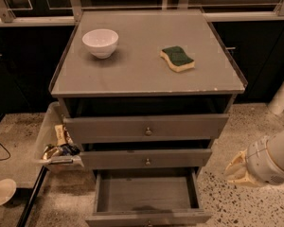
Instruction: Close bottom drawer
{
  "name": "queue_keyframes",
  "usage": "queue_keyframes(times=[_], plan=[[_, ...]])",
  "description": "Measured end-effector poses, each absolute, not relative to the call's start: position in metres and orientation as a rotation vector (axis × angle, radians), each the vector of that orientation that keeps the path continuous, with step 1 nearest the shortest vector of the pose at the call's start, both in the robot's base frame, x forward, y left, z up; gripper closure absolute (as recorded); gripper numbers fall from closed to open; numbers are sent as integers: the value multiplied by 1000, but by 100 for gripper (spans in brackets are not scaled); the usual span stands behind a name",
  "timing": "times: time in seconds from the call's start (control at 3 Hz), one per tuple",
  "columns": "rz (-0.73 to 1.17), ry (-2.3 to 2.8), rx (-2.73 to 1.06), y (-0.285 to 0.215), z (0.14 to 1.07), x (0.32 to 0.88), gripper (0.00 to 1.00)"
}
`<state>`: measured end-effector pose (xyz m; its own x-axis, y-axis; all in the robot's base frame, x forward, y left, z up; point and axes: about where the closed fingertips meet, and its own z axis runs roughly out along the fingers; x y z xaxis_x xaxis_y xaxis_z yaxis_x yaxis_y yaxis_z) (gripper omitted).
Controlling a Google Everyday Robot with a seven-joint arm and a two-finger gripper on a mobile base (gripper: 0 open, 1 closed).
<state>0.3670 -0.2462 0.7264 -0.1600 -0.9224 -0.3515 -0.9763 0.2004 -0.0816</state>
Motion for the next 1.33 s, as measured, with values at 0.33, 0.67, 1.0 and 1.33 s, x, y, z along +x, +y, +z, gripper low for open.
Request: queue_keyframes(times=[0.33, 0.67, 1.0, 1.33], plan=[[334, 2163, -1707, -253, 664, 366, 100], [388, 2140, -1615, -264, 590, 376, 100], [441, 2123, -1543, -275, 524, 386, 100], [505, 2129, -1535, -267, 501, 379, 100]])
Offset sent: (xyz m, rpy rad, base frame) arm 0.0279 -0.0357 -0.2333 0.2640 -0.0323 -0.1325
